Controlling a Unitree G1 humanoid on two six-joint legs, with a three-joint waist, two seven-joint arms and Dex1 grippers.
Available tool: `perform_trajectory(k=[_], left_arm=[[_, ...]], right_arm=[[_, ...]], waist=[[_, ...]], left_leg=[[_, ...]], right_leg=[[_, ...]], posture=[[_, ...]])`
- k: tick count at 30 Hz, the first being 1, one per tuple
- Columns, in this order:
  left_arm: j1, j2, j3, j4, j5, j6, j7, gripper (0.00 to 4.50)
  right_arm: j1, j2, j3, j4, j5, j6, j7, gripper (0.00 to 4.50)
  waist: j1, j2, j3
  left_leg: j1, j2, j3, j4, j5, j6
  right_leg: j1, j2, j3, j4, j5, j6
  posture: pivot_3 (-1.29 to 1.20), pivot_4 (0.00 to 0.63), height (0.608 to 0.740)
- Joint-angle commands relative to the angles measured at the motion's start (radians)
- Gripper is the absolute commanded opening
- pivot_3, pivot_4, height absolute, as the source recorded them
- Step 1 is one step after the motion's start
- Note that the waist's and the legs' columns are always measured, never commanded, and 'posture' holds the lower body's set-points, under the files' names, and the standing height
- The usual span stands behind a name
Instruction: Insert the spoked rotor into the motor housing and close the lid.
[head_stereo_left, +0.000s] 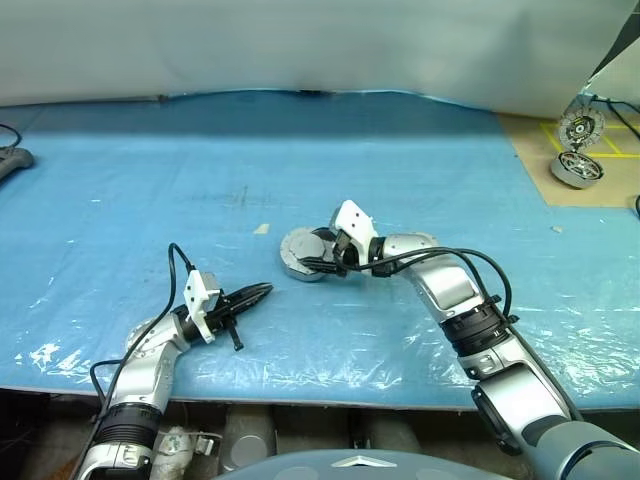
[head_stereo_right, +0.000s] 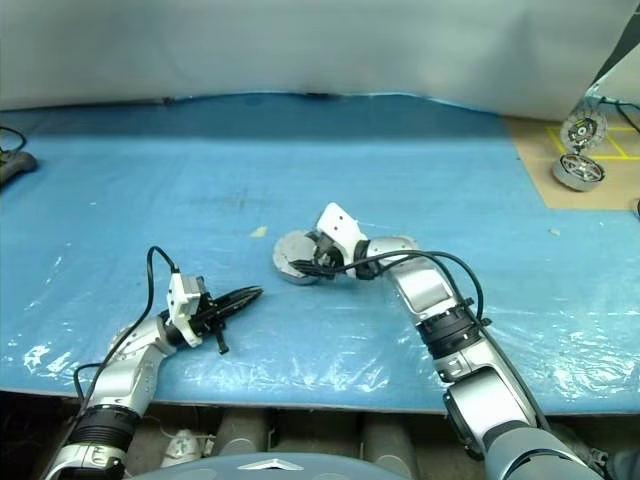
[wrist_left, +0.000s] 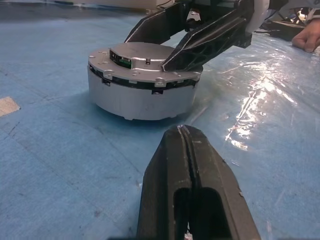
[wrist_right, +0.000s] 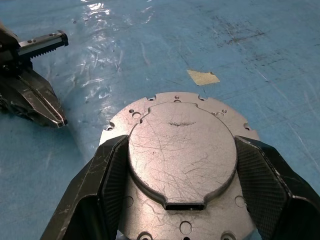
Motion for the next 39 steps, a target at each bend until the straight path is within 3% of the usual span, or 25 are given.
perform_trajectory(k=[1,14,17,21,27,39], left_arm=[[0.005,0.011,-0.006,-0.051,-0.015,0.006,0.009,0.00],[0.000,0.007,-0.007,-0.073,-0.032,0.027,0.043,0.00],[-0.003,0.005,-0.011,-0.070,-0.033,0.024,0.046,0.00],[-0.031,-0.005,-0.005,-0.070,-0.048,0.052,0.075,0.00],[-0.164,0.000,0.003,-0.103,-0.118,0.227,0.115,0.00],[-0.277,-0.026,-0.142,0.053,0.088,0.171,0.155,0.00]], right_arm=[[-0.008,0.002,0.021,0.011,-0.035,-0.023,-0.007,2.93],[0.008,0.046,0.033,0.209,-0.120,-0.056,-0.121,2.93],[0.027,0.030,0.059,0.201,-0.124,-0.059,-0.091,2.93],[0.046,-0.004,0.059,0.157,-0.104,-0.042,-0.034,2.93],[0.097,-0.061,0.064,0.043,-0.052,0.017,0.075,2.93],[0.095,-0.056,0.042,0.030,-0.062,0.030,0.047,2.93]], waist=[[-0.003,0.000,0.000],[-0.013,0.001,-0.001],[-0.012,0.001,-0.001],[-0.006,0.002,-0.003],[0.011,0.001,-0.004],[0.011,0.001,-0.007]], left_leg=[[0.000,0.000,0.000,0.000,0.000,0.000],[0.013,0.000,0.000,-0.001,0.000,0.000],[0.022,-0.001,0.001,-0.004,-0.002,0.003],[0.022,-0.001,0.001,-0.005,-0.003,0.004],[0.020,-0.001,0.003,-0.004,-0.001,0.001],[0.021,-0.001,0.002,-0.009,0.000,0.000]], right_leg=[[0.000,0.000,0.000,0.000,0.000,0.000],[0.012,0.000,0.001,0.000,-0.003,-0.005],[0.019,-0.002,0.003,-0.002,-0.003,-0.005],[0.019,-0.004,0.003,-0.002,-0.003,-0.004],[0.019,-0.003,0.003,-0.004,-0.003,-0.004],[0.018,-0.001,0.001,-0.006,-0.004,-0.005]], posture=[[0.00,0.150,0.740],[0.00,0.150,0.740],[0.00,0.150,0.740],[0.00,0.150,0.740],[0.00,0.150,0.740],[0.00,0.150,0.740]])
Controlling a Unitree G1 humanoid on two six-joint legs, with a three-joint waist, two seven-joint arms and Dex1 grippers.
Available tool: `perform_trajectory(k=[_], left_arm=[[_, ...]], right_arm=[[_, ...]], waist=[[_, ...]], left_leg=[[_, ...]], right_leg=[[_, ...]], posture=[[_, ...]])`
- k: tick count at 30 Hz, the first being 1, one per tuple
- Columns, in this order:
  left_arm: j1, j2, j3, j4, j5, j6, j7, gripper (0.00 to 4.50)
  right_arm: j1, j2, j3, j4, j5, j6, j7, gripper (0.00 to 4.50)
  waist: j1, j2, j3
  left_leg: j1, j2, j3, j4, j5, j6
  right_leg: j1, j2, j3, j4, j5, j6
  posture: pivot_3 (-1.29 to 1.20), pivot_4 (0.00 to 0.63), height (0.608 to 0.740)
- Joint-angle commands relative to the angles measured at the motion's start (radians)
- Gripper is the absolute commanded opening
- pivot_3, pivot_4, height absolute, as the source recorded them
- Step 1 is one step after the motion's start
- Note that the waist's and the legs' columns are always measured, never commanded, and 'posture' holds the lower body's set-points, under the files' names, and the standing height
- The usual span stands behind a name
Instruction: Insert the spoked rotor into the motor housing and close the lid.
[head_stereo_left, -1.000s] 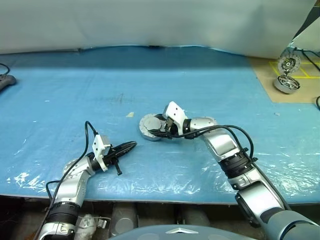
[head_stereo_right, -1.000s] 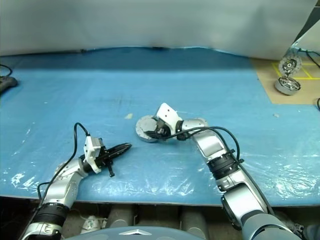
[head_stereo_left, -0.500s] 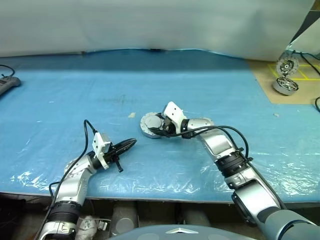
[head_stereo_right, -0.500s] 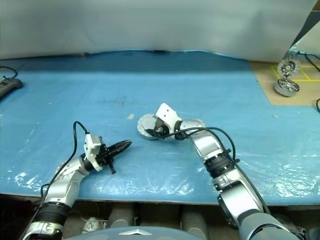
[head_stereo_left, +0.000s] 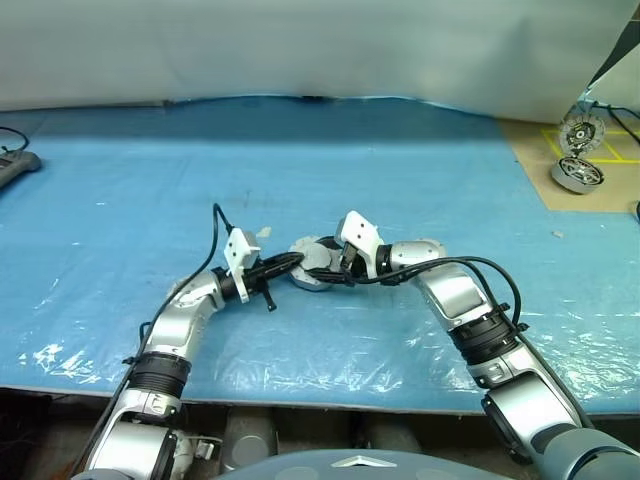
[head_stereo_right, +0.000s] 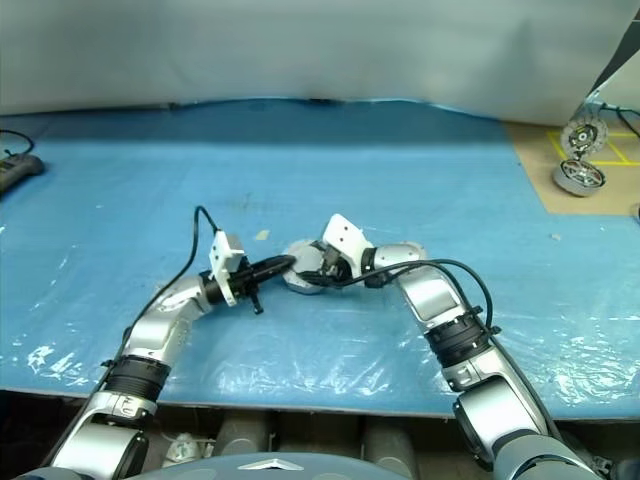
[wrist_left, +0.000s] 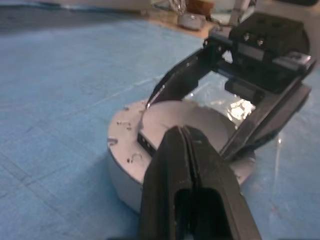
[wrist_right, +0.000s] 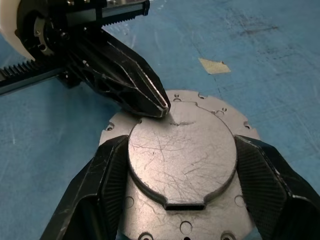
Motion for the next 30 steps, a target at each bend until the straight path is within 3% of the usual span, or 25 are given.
perform_trajectory(k=[1,21,22,24,30], left_arm=[[-0.018,0.009,-0.009,0.014,0.037,-0.023,0.017,0.00],[0.027,0.039,-0.062,-0.035,0.064,0.015,0.006,0.00],[0.027,0.038,-0.062,-0.037,0.066,0.017,0.006,0.00],[0.029,0.038,-0.060,-0.050,0.065,0.028,0.008,0.00],[0.028,0.042,-0.059,-0.069,0.069,0.041,0.011,0.00]], right_arm=[[0.045,-0.011,0.029,0.044,-0.027,0.058,-0.008,2.93],[0.051,-0.004,0.015,0.028,-0.025,0.020,-0.029,2.93],[0.052,-0.002,0.010,0.026,-0.021,0.014,-0.030,3.69],[0.055,0.007,-0.016,-0.009,0.019,0.040,-0.018,4.38],[0.031,0.028,-0.150,-0.138,0.175,0.150,-0.009,4.45]], waist=[[0.000,0.000,-0.001],[0.001,0.002,-0.002],[0.001,0.002,-0.002],[0.001,0.002,-0.002],[0.002,0.002,-0.002]], left_leg=[[0.000,0.000,0.000,0.000,0.000,0.000],[0.000,0.000,0.000,-0.002,0.000,0.000],[0.000,0.000,0.000,-0.003,0.000,0.000],[0.000,0.000,0.000,-0.004,0.000,0.000],[-0.003,0.000,0.000,-0.006,0.000,0.000]], right_leg=[[0.000,0.000,0.000,0.000,0.000,0.000],[0.000,-0.002,0.001,-0.003,0.000,0.000],[0.000,-0.002,0.001,-0.003,0.000,0.000],[0.000,-0.002,0.001,-0.004,0.000,0.000],[-0.001,-0.002,0.000,-0.008,0.000,0.001]], posture=[[0.00,0.150,0.740],[0.00,0.150,0.740],[0.00,0.150,0.740],[0.00,0.150,0.740],[0.00,0.150,0.740]])
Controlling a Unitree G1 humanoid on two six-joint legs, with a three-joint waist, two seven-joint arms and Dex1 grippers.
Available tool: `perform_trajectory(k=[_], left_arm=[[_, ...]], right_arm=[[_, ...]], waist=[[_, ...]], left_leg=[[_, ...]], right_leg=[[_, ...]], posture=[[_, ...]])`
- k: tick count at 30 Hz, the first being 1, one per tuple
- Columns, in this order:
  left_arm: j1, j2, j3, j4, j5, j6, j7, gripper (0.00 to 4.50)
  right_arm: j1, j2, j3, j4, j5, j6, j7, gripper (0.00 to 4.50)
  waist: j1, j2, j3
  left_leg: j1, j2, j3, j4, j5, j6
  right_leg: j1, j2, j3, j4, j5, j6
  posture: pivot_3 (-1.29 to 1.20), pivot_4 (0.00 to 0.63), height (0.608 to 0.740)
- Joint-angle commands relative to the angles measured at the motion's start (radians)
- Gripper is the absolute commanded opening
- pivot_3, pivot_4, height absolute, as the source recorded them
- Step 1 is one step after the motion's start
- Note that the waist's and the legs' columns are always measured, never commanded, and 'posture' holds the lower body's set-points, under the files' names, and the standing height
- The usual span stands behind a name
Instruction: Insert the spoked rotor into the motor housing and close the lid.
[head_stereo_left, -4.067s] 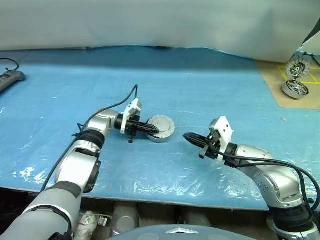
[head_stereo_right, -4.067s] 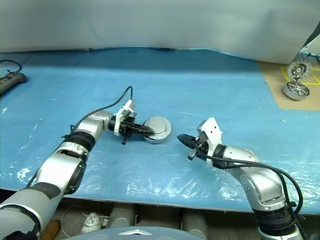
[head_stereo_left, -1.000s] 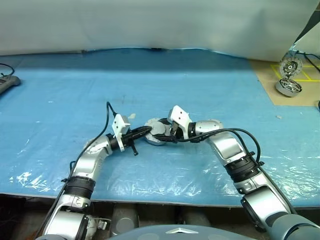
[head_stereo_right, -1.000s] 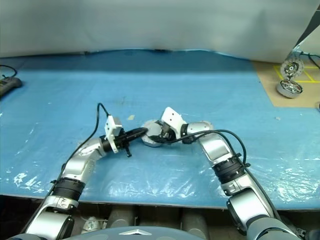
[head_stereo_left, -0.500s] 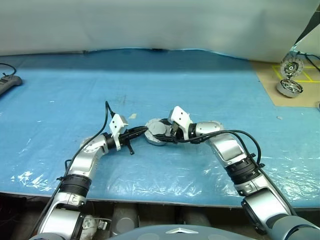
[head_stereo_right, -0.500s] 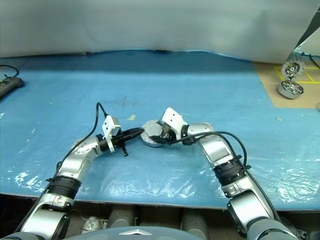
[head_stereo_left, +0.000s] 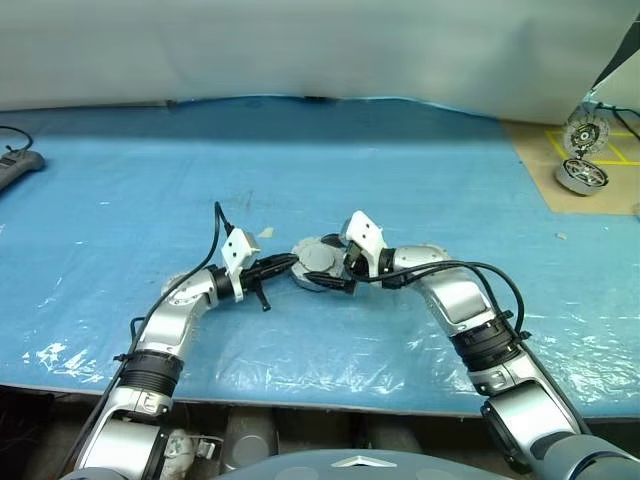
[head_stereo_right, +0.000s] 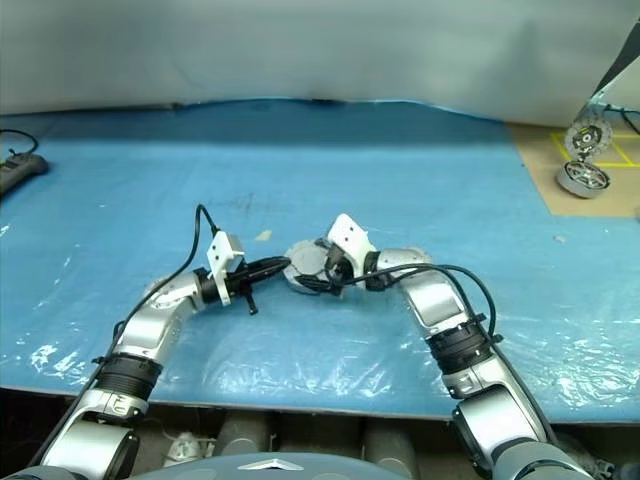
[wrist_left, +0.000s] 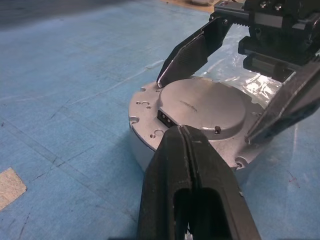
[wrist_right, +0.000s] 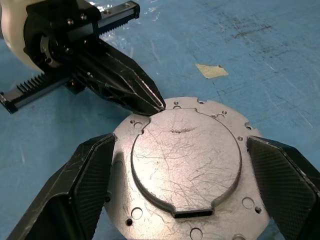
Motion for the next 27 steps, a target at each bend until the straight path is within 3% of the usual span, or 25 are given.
perform_trajectory(k=[1,7,12,21,27], left_arm=[[0.009,-0.001,-0.040,-0.033,0.019,0.025,-0.005,0.00],[0.010,0.000,-0.045,-0.065,0.013,0.052,0.000,0.00],[0.016,0.004,-0.051,-0.077,0.011,0.054,-0.008,0.00],[0.000,0.013,-0.046,-0.056,0.012,0.043,-0.016,0.00],[-0.008,0.006,-0.050,-0.059,0.015,0.048,-0.007,0.00]], right_arm=[[-0.014,0.006,-0.090,-0.087,0.097,0.059,-0.003,4.45],[-0.029,0.017,-0.310,-0.144,0.296,0.199,-0.064,4.45],[0.046,-0.015,-0.418,-0.058,0.387,0.382,-0.115,4.45],[0.185,-0.038,-0.409,-0.130,0.500,0.606,-0.137,4.45],[0.170,0.040,-0.398,-0.095,0.528,0.650,-0.186,4.45]], waist=[[0.000,0.000,0.000],[-0.001,0.000,0.000],[0.000,0.000,0.000],[0.000,0.001,0.000],[0.000,0.001,0.000]], left_leg=[[-0.002,0.000,0.000,0.000,0.000,0.000],[-0.009,-0.001,0.000,-0.001,0.000,0.000],[-0.009,-0.001,-0.001,-0.002,0.000,0.000],[-0.009,-0.001,0.000,-0.003,0.000,0.000],[-0.008,-0.001,0.000,-0.003,0.000,0.000]], right_leg=[[-0.001,0.000,0.000,0.000,0.000,0.000],[-0.008,0.002,-0.002,-0.001,0.003,0.004],[-0.007,0.002,-0.003,-0.003,0.003,0.004],[-0.007,0.002,-0.003,-0.003,0.003,0.004],[-0.007,0.002,-0.003,-0.003,0.003,0.004]], posture=[[0.00,0.150,0.740],[0.00,0.150,0.740],[0.00,0.150,0.740],[0.00,0.150,0.740],[0.00,0.150,0.740]])
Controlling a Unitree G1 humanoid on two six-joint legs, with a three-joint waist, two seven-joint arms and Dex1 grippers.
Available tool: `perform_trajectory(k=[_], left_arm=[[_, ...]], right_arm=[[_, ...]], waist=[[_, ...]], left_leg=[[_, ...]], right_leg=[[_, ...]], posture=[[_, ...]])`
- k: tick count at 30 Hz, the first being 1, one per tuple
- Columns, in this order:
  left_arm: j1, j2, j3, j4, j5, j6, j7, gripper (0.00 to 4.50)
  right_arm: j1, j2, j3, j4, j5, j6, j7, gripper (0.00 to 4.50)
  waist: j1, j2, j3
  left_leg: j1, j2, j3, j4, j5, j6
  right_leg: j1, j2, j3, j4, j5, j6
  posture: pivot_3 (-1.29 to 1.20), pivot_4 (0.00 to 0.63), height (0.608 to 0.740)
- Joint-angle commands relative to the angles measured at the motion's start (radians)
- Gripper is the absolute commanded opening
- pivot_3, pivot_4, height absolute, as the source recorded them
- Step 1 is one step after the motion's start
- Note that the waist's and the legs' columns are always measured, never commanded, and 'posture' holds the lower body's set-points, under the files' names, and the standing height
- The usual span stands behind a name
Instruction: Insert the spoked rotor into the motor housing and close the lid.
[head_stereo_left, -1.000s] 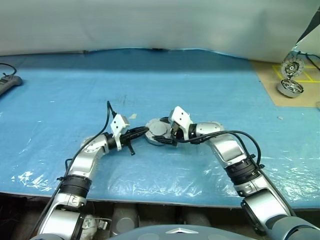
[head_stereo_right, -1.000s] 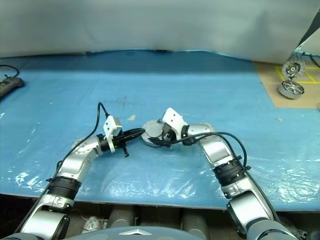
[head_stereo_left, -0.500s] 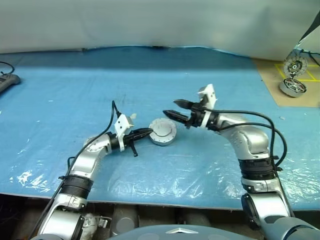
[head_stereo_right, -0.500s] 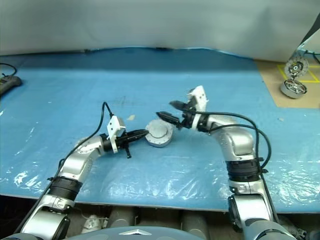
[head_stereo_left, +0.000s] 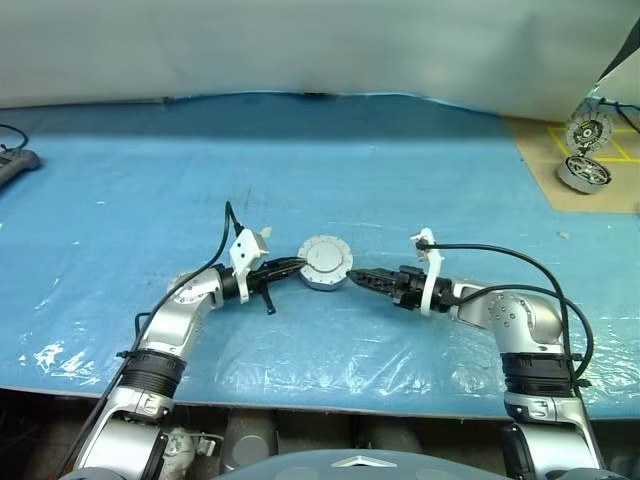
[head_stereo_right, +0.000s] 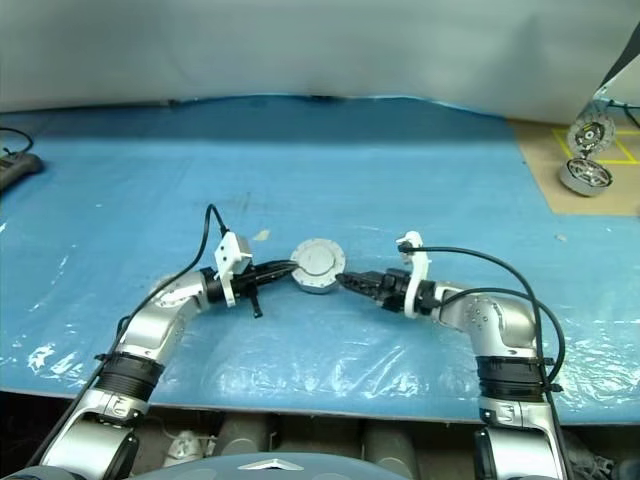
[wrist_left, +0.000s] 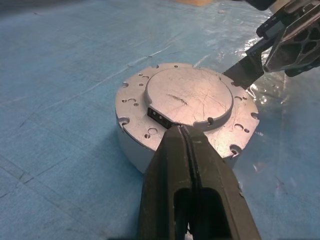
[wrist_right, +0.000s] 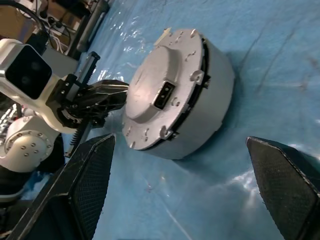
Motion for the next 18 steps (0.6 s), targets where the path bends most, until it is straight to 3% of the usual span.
perform_trajectory(k=[1,9,12,18], left_arm=[[-0.003,0.000,-0.016,-0.004,0.010,0.005,-0.003,0.00],[-0.001,0.009,-0.011,0.004,0.015,0.001,-0.008,0.00],[0.001,0.010,-0.011,0.009,0.017,-0.005,-0.009,0.00],[-0.002,0.009,-0.011,0.026,0.015,-0.012,-0.017,0.00]], right_arm=[[-0.018,0.038,0.019,0.012,0.022,0.012,-0.028,4.45],[-0.047,0.137,-0.003,0.098,0.042,-0.020,-0.065,4.45],[-0.041,0.149,-0.008,0.084,0.059,-0.025,-0.058,3.86],[-0.026,0.154,0.004,0.058,0.061,-0.033,-0.060,1.85]], waist=[[0.000,0.000,0.000],[-0.002,0.000,0.000],[-0.003,0.000,0.000],[-0.003,0.000,0.000]], left_leg=[[0.000,0.000,0.000,0.000,0.000,0.000],[0.001,0.000,0.000,0.000,0.000,0.000],[0.002,0.000,0.000,0.000,0.000,0.000],[0.000,0.000,0.000,-0.001,0.000,0.000]], right_leg=[[0.000,0.000,0.000,0.000,0.000,0.000],[0.001,0.000,0.000,0.000,0.000,0.000],[0.002,0.000,0.000,0.000,0.000,0.000],[0.000,0.000,0.000,0.000,0.000,0.000]], posture=[[0.00,0.150,0.740],[0.00,0.150,0.740],[0.00,0.150,0.740],[0.00,0.150,0.740]])
